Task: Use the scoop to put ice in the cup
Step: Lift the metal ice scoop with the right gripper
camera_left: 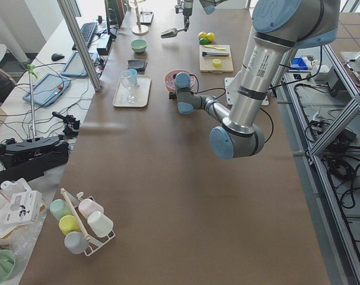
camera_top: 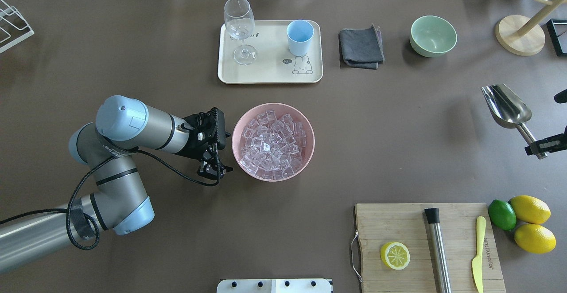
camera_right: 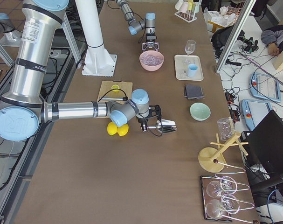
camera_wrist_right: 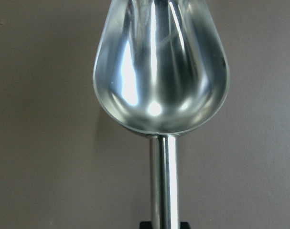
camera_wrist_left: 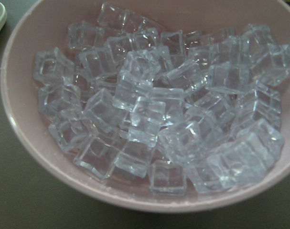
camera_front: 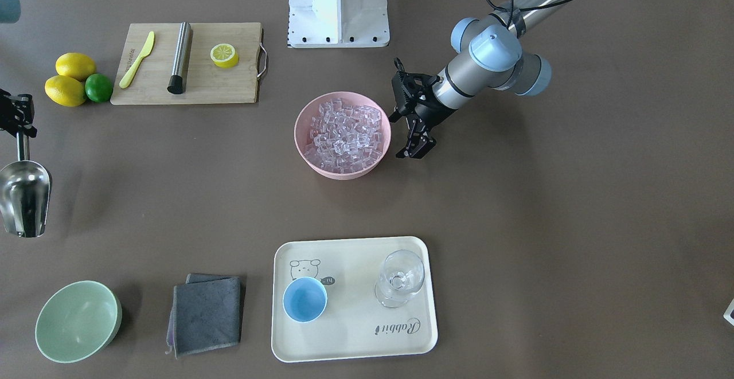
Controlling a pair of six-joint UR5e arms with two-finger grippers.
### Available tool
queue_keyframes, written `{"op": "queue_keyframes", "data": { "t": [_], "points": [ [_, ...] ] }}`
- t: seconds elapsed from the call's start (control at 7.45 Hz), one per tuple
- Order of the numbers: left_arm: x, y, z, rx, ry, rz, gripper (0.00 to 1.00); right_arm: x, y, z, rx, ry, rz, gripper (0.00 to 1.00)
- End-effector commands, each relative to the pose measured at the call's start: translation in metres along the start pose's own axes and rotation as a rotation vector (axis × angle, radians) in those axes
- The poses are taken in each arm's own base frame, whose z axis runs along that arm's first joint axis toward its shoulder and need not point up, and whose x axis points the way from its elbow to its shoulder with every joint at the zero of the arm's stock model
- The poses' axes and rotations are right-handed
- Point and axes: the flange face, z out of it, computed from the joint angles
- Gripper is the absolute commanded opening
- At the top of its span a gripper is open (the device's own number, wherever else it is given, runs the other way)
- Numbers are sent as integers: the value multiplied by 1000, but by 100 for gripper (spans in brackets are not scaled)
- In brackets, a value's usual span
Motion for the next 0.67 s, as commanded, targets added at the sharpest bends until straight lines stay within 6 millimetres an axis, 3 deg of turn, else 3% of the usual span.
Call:
{"op": "queue_keyframes", "data": {
  "t": [0.0, 0.4, 0.54],
  "points": [
    [1, 0, 1, 0, 1, 0, 99, -24, -9, -60, -22, 19, -249, 0],
    [4, -1, 3, -1, 6, 2, 99, -39, -26, -96, 40, -47, -501, 0],
    [5, -3, 3, 2, 7, 4, 99, -40, -30, -99, 58, -19, -541, 0]
  ]
}}
